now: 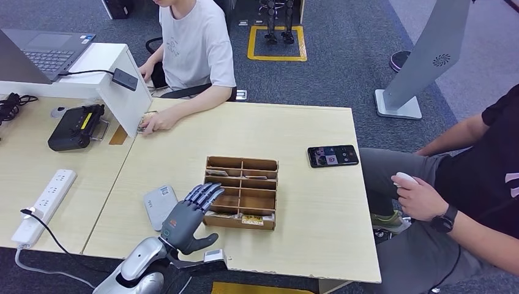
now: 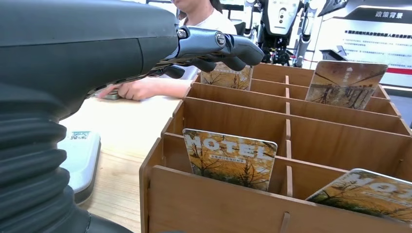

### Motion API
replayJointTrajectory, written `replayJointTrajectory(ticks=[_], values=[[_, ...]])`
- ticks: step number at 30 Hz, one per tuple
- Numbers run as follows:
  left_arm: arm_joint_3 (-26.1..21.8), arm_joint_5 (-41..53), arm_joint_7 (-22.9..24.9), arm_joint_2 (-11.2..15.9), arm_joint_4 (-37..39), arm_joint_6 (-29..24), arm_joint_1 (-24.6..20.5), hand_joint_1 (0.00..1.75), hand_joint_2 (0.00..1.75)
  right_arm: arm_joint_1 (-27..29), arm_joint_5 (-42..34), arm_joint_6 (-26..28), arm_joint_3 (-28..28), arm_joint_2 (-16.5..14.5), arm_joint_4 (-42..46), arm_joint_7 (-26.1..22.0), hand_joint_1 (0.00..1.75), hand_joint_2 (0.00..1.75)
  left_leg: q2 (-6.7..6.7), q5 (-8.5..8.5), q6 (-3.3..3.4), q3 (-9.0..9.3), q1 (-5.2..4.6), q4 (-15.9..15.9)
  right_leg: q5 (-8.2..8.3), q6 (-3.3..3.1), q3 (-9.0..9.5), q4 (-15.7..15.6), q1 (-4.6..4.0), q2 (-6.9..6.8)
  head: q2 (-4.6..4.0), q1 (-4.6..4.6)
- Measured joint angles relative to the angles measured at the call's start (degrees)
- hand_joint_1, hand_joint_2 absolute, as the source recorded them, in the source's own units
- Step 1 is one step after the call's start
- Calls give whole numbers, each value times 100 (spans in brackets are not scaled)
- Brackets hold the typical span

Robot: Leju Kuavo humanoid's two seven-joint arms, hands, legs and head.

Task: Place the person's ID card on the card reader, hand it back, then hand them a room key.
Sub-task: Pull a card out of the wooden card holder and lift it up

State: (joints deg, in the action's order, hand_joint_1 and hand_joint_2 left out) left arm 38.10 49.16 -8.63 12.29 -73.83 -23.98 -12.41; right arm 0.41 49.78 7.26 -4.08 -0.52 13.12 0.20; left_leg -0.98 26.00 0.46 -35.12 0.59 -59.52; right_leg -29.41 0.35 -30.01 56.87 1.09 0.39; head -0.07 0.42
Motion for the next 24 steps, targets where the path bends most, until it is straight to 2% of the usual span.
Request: replayJointTrajectory(ticks=[24], values=[[-26, -237, -184, -36, 104, 83, 2, 0, 175, 1, -99, 5, 123, 0, 15, 17, 0, 0, 0, 0, 0, 0, 0, 0, 0, 0, 0, 0, 0, 0, 0, 0]])
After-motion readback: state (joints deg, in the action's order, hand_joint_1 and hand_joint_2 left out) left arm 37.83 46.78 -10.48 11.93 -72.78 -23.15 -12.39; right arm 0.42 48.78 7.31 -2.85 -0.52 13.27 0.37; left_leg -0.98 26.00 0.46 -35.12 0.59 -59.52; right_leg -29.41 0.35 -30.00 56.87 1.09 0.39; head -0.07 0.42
